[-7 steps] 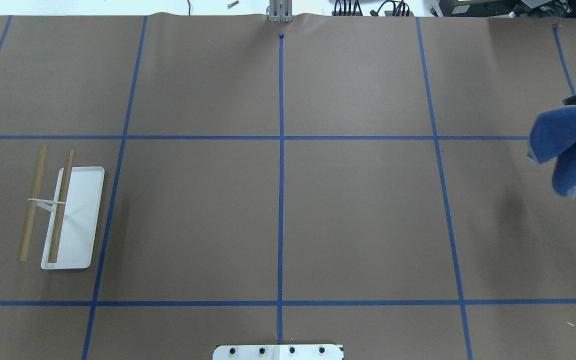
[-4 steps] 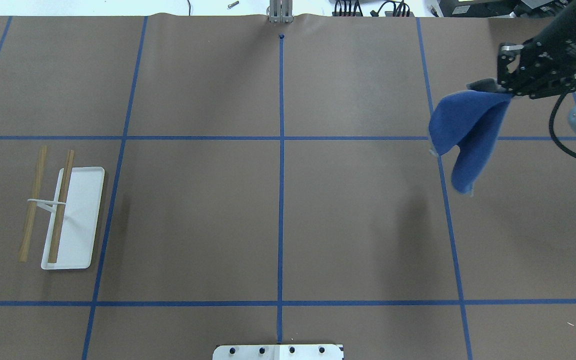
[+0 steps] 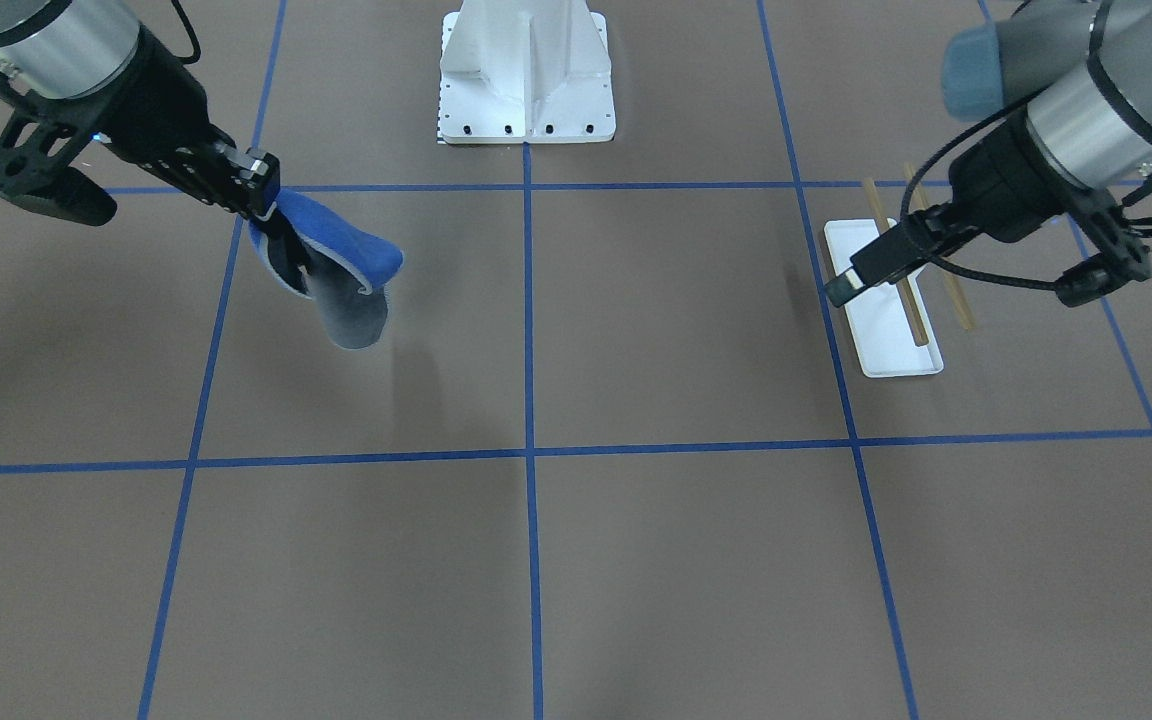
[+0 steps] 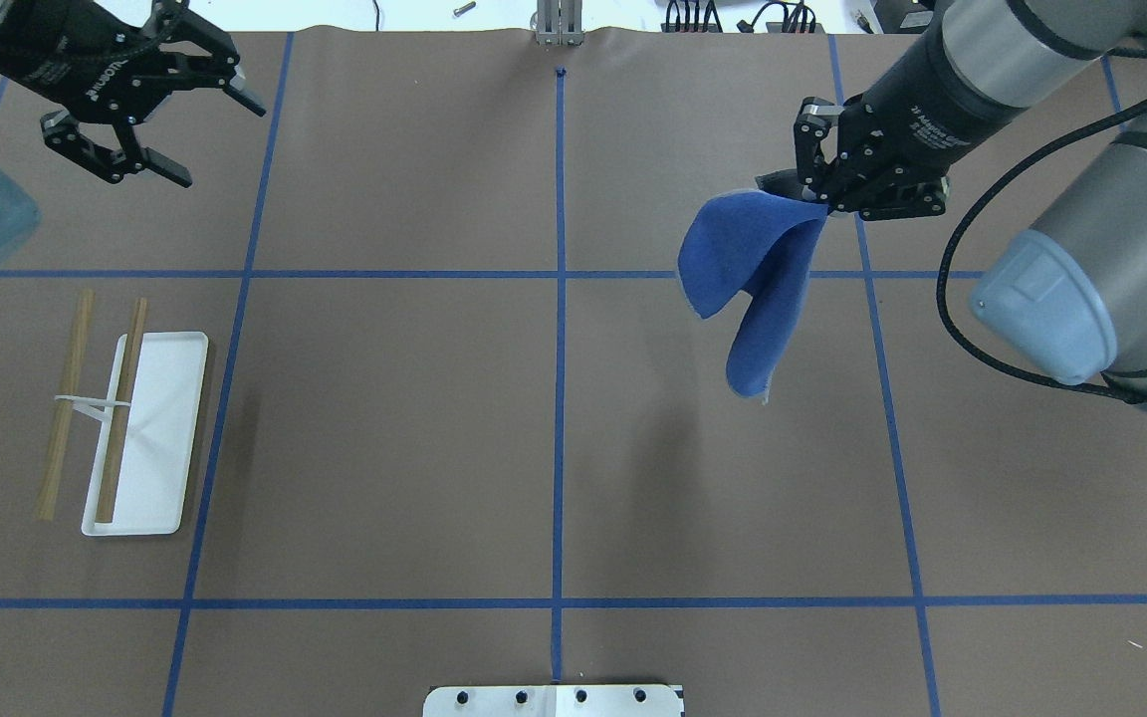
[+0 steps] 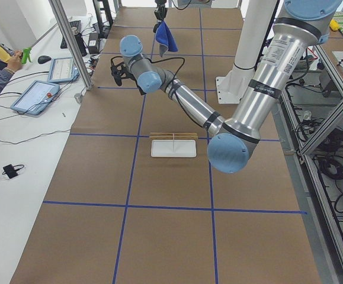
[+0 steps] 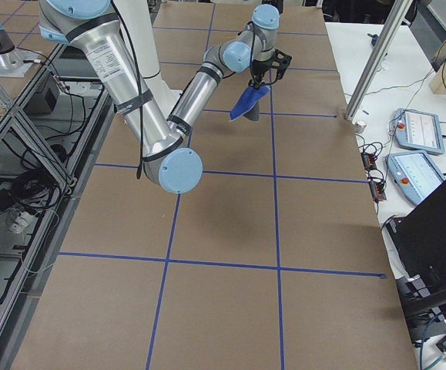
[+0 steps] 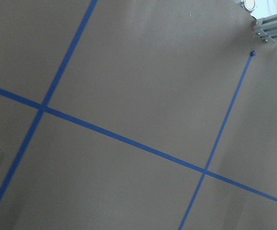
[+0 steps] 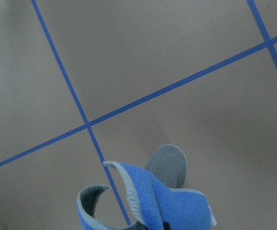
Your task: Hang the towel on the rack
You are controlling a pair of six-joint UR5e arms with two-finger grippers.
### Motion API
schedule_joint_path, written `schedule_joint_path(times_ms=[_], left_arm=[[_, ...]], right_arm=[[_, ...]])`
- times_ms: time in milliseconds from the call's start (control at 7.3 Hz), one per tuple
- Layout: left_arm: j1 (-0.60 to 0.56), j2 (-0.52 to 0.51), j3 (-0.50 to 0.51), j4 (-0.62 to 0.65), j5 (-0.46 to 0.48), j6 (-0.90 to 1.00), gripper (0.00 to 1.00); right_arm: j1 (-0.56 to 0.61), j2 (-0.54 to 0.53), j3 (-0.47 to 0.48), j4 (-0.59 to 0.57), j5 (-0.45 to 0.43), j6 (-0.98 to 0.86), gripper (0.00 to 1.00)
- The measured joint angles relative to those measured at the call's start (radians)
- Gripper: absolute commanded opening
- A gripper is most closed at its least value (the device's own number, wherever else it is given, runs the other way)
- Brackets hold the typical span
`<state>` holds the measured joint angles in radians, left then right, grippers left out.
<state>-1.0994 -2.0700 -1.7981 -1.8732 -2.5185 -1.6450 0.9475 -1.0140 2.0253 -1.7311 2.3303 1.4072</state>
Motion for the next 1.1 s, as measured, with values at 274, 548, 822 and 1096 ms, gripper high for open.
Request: schedule_joint_path(times_ms=[274, 548, 822, 1096], left_arm=[[0.042, -0.045, 0.011, -0.092, 0.006, -0.336, 0.98], [0.116, -0.089, 0.018, -0.170, 0.093, -0.647, 0.98], [0.175, -0.118, 0.007, -0.184, 0.153, -0.777, 0.98], [0.216, -0.131, -0.003, -0.182, 0.164, -0.804, 0.98]], right_arm=[[-0.055, 0.047, 0.000, 0.046, -0.065, 0.038, 0.00], [-0.117, 0.098, -0.002, 0.069, -0.178, 0.035, 0.00], [-0.162, 0.119, -0.014, 0.145, -0.268, 0.032, 0.00], [-0.210, 0.137, -0.028, 0.204, -0.362, 0.023, 0.00]])
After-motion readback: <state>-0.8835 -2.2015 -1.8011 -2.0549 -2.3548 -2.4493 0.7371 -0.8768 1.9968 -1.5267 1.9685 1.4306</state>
